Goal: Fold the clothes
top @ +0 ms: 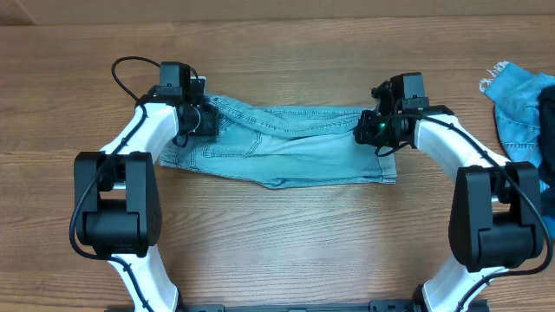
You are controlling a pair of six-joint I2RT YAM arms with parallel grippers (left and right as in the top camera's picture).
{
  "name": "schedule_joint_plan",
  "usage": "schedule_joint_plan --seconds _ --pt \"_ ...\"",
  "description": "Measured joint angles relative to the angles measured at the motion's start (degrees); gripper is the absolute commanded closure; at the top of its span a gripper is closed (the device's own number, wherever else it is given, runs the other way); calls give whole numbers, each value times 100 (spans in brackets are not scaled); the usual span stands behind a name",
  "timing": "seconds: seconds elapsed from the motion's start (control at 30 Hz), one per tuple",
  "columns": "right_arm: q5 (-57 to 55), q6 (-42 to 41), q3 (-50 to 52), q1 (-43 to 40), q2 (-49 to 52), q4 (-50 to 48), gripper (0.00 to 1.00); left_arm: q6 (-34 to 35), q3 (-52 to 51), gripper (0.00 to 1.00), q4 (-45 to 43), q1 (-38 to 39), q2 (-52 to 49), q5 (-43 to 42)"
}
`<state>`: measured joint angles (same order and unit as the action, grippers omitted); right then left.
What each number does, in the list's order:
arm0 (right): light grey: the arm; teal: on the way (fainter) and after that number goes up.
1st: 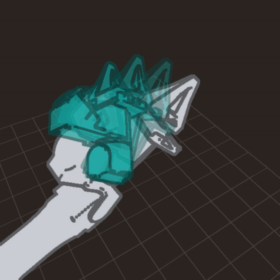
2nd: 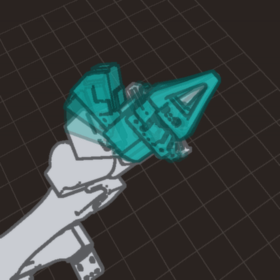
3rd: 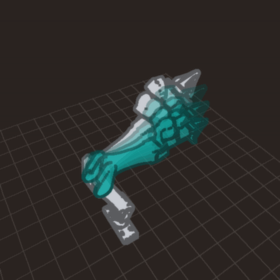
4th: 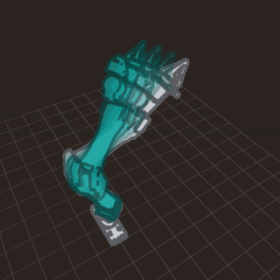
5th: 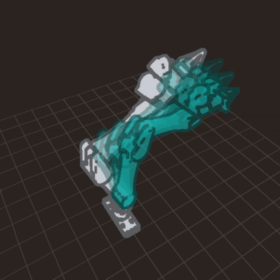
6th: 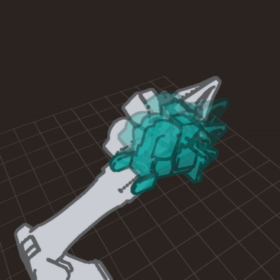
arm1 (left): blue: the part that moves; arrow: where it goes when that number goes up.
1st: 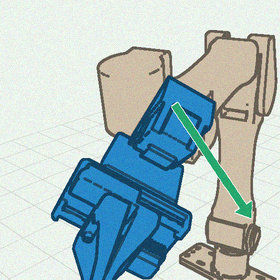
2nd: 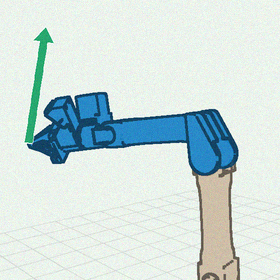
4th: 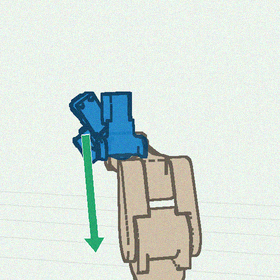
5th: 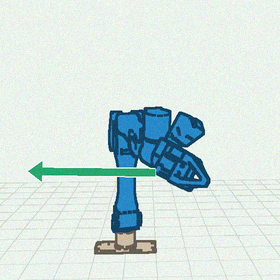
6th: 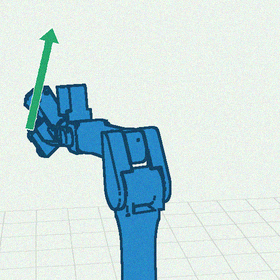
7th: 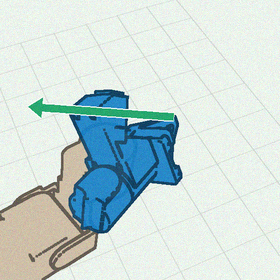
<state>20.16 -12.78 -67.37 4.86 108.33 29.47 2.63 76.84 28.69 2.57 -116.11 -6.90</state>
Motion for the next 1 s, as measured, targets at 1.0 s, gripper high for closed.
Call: schedule_joint_plan --seconds 1.0 --pt "1047 -487 -1080 -1027 717 -452 96 -2 11 34 63 0 -4 2"
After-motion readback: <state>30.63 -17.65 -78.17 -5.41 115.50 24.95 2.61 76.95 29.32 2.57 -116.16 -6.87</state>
